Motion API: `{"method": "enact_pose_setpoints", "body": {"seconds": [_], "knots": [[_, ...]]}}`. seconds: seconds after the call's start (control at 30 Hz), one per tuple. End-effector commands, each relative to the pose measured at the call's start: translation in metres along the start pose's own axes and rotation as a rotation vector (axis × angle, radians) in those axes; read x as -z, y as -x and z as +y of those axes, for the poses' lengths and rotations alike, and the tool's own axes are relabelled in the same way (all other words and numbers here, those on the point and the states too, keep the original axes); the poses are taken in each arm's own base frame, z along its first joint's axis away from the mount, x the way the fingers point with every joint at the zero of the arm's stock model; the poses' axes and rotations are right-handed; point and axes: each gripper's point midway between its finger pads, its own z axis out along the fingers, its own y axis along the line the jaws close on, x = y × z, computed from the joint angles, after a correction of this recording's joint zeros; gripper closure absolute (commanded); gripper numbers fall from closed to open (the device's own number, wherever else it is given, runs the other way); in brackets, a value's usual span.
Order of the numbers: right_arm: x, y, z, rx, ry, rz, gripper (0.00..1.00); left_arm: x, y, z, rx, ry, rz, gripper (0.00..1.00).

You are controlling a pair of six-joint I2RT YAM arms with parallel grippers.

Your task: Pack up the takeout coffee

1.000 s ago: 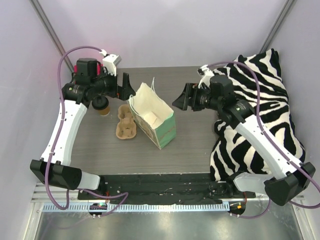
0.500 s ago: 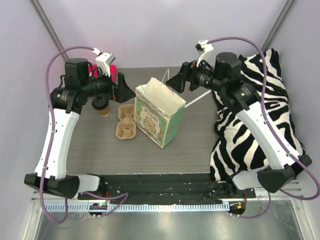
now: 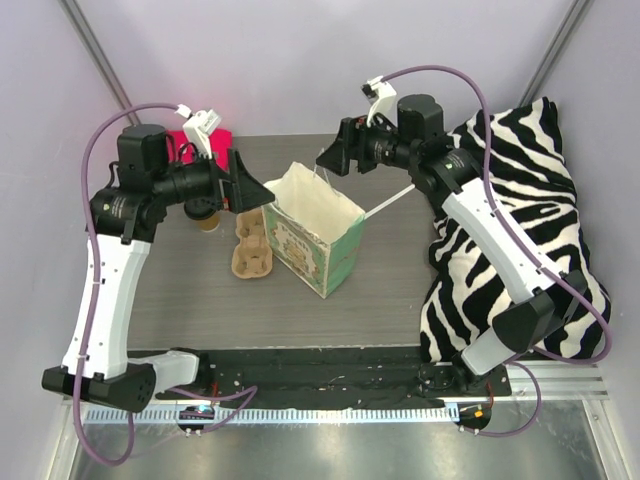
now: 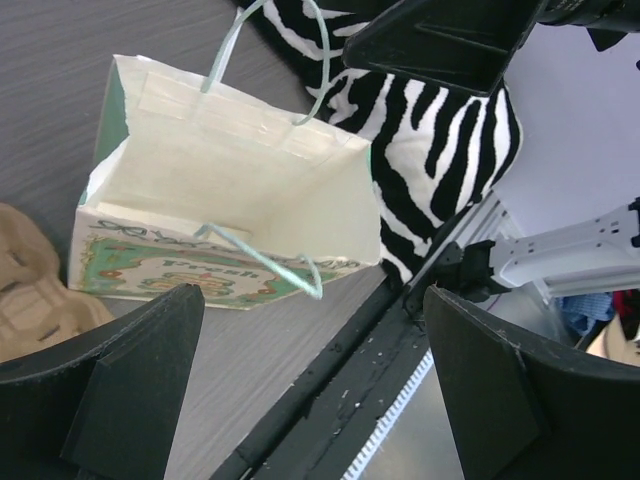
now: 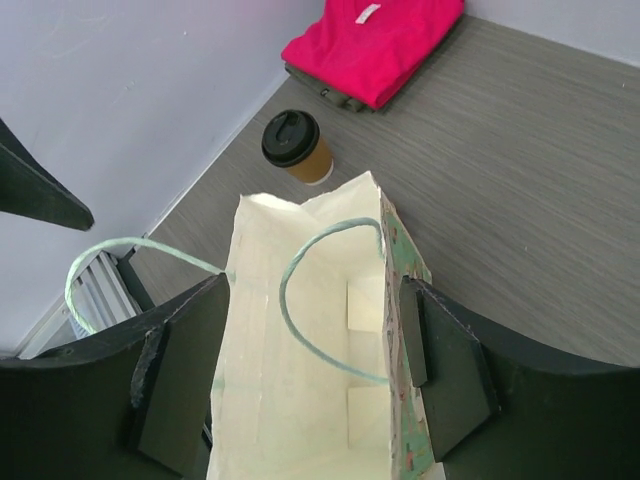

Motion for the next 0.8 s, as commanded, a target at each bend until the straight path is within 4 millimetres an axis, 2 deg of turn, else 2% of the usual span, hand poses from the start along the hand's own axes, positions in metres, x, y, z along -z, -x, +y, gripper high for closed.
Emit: {"method": "enact_pose_setpoints", "body": {"seconds": [0.0,0.1,0.33,0.37,0.4,0.47,0.57,0.6,0.67,0.7,0.77], "knots": [[0.019,0.048,0.025,0.059,0.041,-0.149,0.23,-0.008,0.005,-0.007,0.061,-0.067,-0.003,0.04],[0.011,0.046,0.024,0.06,0.05,-0.135,0.27,-0.018,-0.001,-0.006,0.092,-0.072,0.022,0.09],[-0.007,0.032,0.02,0.037,0.079,-0.083,0.41,-0.033,-0.006,-0.005,0.117,-0.074,0.06,0.22],[-0.01,0.031,0.018,0.039,0.076,-0.079,0.44,-0.035,-0.008,-0.004,0.121,-0.076,0.069,0.28],[-0.013,0.028,0.015,0.038,0.067,-0.071,0.54,-0.039,-0.009,-0.002,0.128,-0.074,0.077,0.32],[-0.016,0.027,0.012,0.036,0.058,-0.068,0.62,-0.043,-0.01,0.001,0.137,-0.071,0.083,0.44],[-0.019,0.025,0.008,0.032,0.048,-0.061,0.74,-0.049,-0.011,0.003,0.147,-0.087,0.101,0.52],[-0.019,0.026,0.008,0.031,0.044,-0.061,0.81,-0.049,-0.009,0.003,0.141,-0.09,0.098,0.52],[-0.015,0.029,0.009,0.041,0.036,-0.067,0.86,-0.048,-0.008,-0.001,0.131,-0.107,0.099,0.52],[-0.013,0.03,0.009,0.045,0.032,-0.071,0.91,-0.047,-0.009,-0.003,0.128,-0.117,0.098,0.51],[-0.009,0.032,0.007,0.049,0.012,-0.079,0.96,-0.042,-0.006,-0.012,0.116,-0.156,0.077,0.43]]}}
